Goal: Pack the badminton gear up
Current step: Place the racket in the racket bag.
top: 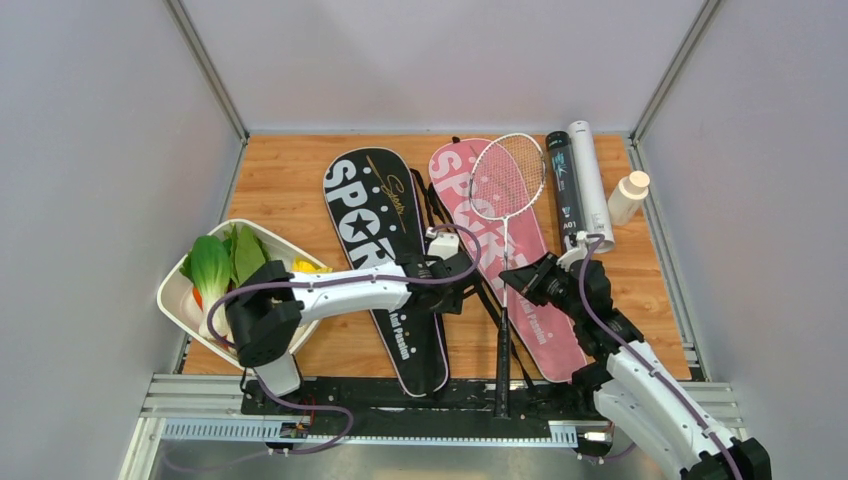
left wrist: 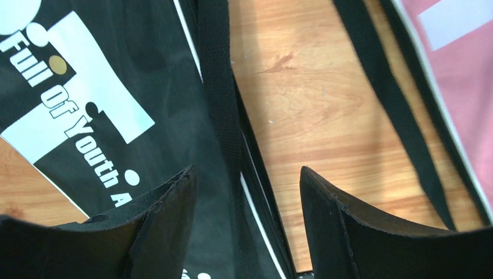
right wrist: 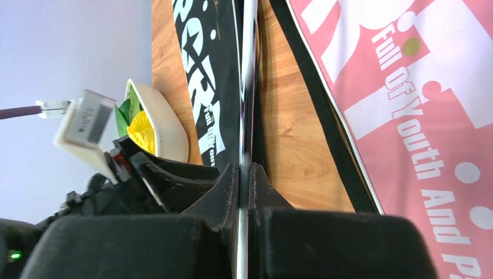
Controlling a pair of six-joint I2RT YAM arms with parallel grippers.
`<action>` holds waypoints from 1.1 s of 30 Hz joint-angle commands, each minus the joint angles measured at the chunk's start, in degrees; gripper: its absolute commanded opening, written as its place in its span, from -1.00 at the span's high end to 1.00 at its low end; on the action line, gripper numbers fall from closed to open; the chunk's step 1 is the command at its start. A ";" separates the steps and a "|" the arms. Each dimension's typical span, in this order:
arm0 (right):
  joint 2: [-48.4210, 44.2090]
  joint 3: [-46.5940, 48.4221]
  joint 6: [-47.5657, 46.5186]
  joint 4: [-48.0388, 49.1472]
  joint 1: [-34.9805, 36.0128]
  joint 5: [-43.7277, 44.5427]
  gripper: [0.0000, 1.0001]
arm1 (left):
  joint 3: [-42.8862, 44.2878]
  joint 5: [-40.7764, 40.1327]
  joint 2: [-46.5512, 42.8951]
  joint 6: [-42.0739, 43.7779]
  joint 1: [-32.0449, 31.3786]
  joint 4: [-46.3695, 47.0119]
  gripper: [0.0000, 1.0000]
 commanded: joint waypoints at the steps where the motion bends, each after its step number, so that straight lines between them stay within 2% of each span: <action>1: -2.62 0.14 -1.38 0.55 -1.21 -0.64 1.00 | 2.87 -4.21 4.92 -3.09 -0.69 -3.55 -0.43; 6: -3.69 0.54 -1.78 0.13 -1.54 -1.99 1.00 | 4.06 -5.94 8.76 -3.74 -0.74 -4.72 -0.42; 9: -4.18 0.20 -1.64 0.06 -1.55 -2.51 1.00 | 6.65 -7.96 11.88 -3.63 -0.75 -8.47 -0.39; 11: -5.02 0.01 -1.47 0.00 -1.59 -2.58 1.00 | 7.58 -8.97 13.36 -3.76 -0.78 -11.48 -0.33; 13: -5.73 -0.29 -1.45 -0.07 -1.58 -2.49 1.00 | 7.28 -9.81 13.54 -4.19 -0.94 -12.88 -0.18; 14: -5.86 -0.42 -1.48 -0.05 -1.62 -2.52 1.00 | 6.98 -10.61 13.31 -4.31 -1.10 -13.15 0.05; 15: -5.76 -0.64 -1.66 -0.06 -1.66 -2.70 1.00 | 6.42 -10.97 12.66 -4.55 -1.14 -13.24 0.19; 16: -5.57 -0.92 -1.82 -0.11 -1.58 -2.93 1.00 | 6.20 -11.82 11.90 -4.54 -1.17 -13.35 0.50; 17: -5.21 -1.23 -1.91 -0.11 -1.65 -3.30 1.00 | 5.78 -12.32 11.62 -4.63 -1.18 -13.47 0.66; 18: -4.97 -1.57 -1.89 -0.08 -1.64 -3.72 1.00 | 5.75 -13.35 11.14 -4.71 -1.18 -14.09 0.91; 20: -5.00 -2.36 -1.93 -0.11 -1.58 -4.47 1.00 | 5.83 -14.63 10.51 -5.11 -1.18 -15.32 0.99; 25: -5.75 -4.31 -2.61 -0.42 -1.58 -9.75 1.00 | 6.04 -16.78 6.74 -4.92 -1.12 -16.62 1.00; 33: -10.39 -7.40 -2.58 -6.27 -1.58 -19.90 1.00 | 4.87 -17.78 -2.99 -5.88 -0.75 -17.50 1.00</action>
